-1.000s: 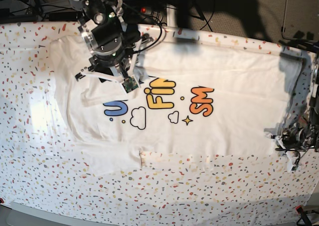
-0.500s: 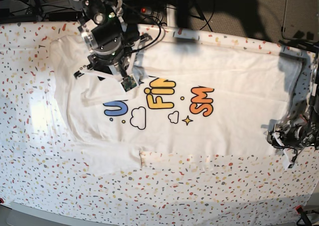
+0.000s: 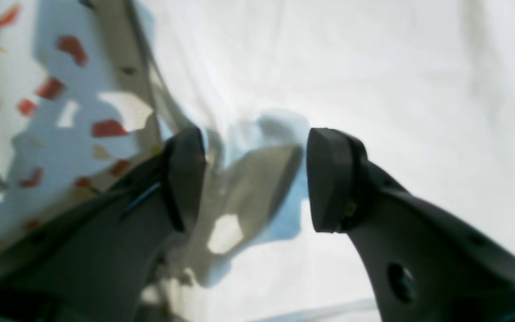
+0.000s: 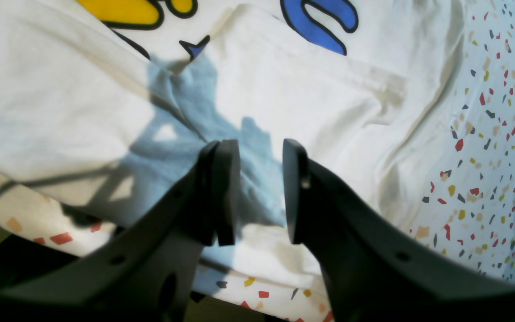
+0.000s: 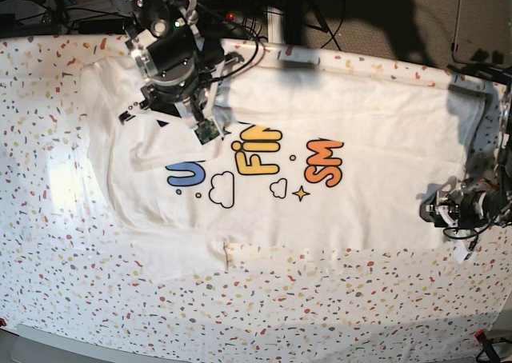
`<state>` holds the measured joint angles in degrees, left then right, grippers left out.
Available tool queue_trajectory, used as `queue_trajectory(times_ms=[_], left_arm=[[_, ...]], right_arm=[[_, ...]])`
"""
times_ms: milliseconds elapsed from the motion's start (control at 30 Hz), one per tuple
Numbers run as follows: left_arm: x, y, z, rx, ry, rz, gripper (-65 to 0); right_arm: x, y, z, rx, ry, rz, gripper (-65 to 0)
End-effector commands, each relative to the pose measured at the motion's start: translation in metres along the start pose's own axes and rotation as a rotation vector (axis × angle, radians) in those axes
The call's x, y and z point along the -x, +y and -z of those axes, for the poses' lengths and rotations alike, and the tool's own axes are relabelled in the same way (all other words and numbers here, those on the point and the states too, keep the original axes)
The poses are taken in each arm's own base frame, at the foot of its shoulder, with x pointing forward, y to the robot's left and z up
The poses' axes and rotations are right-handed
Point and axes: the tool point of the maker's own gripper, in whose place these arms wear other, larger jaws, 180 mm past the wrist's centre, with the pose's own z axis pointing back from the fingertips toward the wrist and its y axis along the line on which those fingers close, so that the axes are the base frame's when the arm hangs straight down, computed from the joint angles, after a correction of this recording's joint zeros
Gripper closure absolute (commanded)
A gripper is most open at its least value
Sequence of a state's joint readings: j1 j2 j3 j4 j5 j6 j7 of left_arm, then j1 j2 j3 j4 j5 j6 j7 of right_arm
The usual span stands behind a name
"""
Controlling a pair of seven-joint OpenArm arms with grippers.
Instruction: Fold the T-shirt properly
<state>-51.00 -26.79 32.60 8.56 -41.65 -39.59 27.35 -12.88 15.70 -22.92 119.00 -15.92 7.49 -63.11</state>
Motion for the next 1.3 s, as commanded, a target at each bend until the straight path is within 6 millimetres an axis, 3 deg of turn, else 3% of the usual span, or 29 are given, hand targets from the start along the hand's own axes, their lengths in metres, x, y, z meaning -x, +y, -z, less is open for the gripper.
queue_trajectory(times_ms=[0,367,567,667,800,1033,1100,1267], left_arm=[[-0.028,0.002,-0.01,0.006,-0.064,-0.004,-35.2],[-0.058,0.0,-0.019,0.051,-0.232,-0.123,-35.2],[-0.07,0.014,-0.024,-0.047,-0.307,0.101,-35.2],[-0.063,0.021,-0.022,-0.091,-0.264,0.125,-35.2],[-0.039,0.022,-0.015,-0.08,-0.18,0.078,-35.2],[0.022,0.012,0.009,-0.05,-0.092,0.046,-35.2],[0.02,0.011,0.009,-0.048,-0.118,0.045,-35.2],[-0.008,0.008,0.004,-0.031,-0.194,-0.003,-35.2]], right_arm=[[-0.01,-0.005,-0.004,0.016,-0.038,0.009,-17.1],[-0.014,-0.005,-0.004,0.017,-0.064,0.009,-17.1],[-0.008,-0.005,-0.004,0.016,-0.028,0.01,-17.1],[-0.006,-0.005,-0.004,0.016,-0.019,0.009,-17.1],[-0.006,-0.005,-0.004,0.016,-0.019,0.009,-17.1],[-0.004,-0.005,-0.004,0.015,-0.005,0.009,-17.1],[-0.003,-0.005,-0.004,0.016,-0.004,0.009,-17.1],[-0.003,-0.005,-0.004,0.016,-0.004,0.009,-17.1]])
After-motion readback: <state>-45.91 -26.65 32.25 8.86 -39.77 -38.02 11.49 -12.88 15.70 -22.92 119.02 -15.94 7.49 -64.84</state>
